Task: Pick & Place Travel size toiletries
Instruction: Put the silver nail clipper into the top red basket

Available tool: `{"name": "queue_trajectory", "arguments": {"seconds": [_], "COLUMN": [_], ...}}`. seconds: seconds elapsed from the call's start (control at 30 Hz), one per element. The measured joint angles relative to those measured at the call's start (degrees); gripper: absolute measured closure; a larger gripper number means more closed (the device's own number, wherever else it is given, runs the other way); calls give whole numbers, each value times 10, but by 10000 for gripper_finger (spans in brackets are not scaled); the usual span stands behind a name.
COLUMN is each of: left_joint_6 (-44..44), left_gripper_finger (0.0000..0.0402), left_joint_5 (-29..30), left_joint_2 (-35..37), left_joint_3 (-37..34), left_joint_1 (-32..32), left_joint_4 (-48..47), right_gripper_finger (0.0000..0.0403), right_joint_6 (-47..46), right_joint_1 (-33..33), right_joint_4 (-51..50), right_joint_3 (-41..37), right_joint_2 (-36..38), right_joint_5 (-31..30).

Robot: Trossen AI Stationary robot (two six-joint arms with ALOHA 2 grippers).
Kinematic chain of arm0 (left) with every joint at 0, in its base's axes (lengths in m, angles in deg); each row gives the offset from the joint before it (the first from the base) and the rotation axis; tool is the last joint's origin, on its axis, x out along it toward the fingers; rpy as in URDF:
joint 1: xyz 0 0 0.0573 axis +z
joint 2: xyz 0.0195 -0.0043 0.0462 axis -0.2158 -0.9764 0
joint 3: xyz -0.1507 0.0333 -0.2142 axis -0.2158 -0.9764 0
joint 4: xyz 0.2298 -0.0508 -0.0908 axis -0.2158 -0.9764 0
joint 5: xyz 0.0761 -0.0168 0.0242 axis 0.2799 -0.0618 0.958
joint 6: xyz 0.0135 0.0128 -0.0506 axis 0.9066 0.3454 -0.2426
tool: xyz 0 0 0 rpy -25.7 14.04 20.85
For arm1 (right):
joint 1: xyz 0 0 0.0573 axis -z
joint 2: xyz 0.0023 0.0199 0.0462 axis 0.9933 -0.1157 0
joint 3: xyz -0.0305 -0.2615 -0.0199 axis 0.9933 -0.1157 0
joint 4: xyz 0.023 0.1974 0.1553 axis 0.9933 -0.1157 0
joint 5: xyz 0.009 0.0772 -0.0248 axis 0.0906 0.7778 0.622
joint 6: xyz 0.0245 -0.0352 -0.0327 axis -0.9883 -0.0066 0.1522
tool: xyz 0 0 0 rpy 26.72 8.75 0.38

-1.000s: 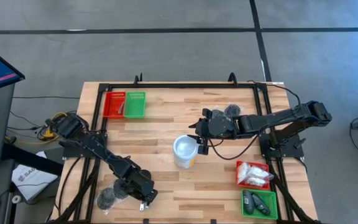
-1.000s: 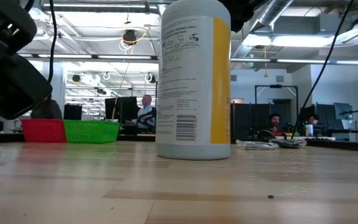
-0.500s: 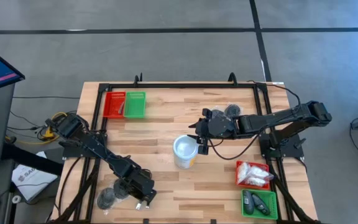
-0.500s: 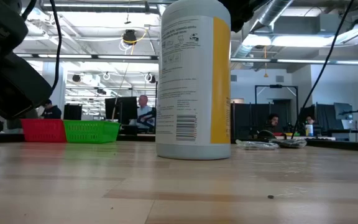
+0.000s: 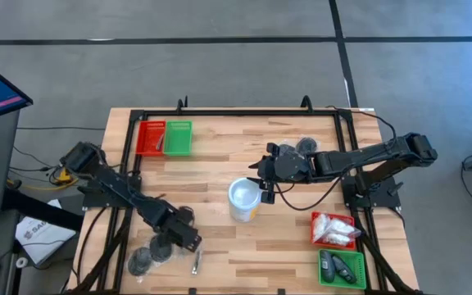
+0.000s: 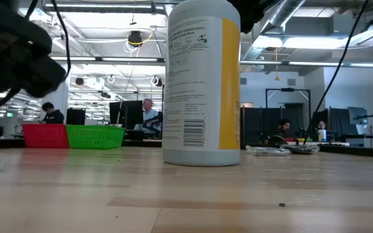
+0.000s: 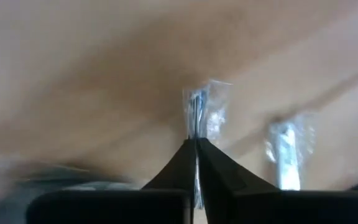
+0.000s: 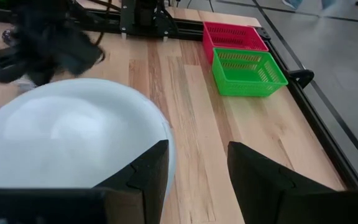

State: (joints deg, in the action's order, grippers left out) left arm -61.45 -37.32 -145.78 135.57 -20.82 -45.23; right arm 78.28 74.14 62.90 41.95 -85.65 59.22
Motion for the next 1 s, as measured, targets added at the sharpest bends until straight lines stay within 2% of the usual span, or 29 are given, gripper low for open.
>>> {"name": "queue_trajectory", "arguments": {"seconds": [0.1, 0.27, 0.4, 0.63, 1.0], "left_joint_6": [1, 14, 21, 55, 115], "left_gripper_finger": [397, 397, 399, 400, 401], "left_joint_5": [49, 98, 118, 134, 212], "left_joint_2": [47, 100, 125, 148, 227], "left_joint_3": [1, 1, 2, 3, 4], "left_joint_1": [-1, 2, 9, 34, 81], "left_joint_4": [-33, -90, -139, -171, -236], "right_gripper_finger": [249, 249, 249, 249, 249], "right_joint_6": [-1, -1, -1, -1, -2], "right_joint_1": [0, 0, 0, 0, 0], "right_joint_4": [0, 0, 0, -1, -1], "right_joint_3": [0, 0, 0, 0, 0], "right_joint_2": [0, 0, 0, 0, 0], "right_joint_5": [0, 0, 0, 0, 0]}}
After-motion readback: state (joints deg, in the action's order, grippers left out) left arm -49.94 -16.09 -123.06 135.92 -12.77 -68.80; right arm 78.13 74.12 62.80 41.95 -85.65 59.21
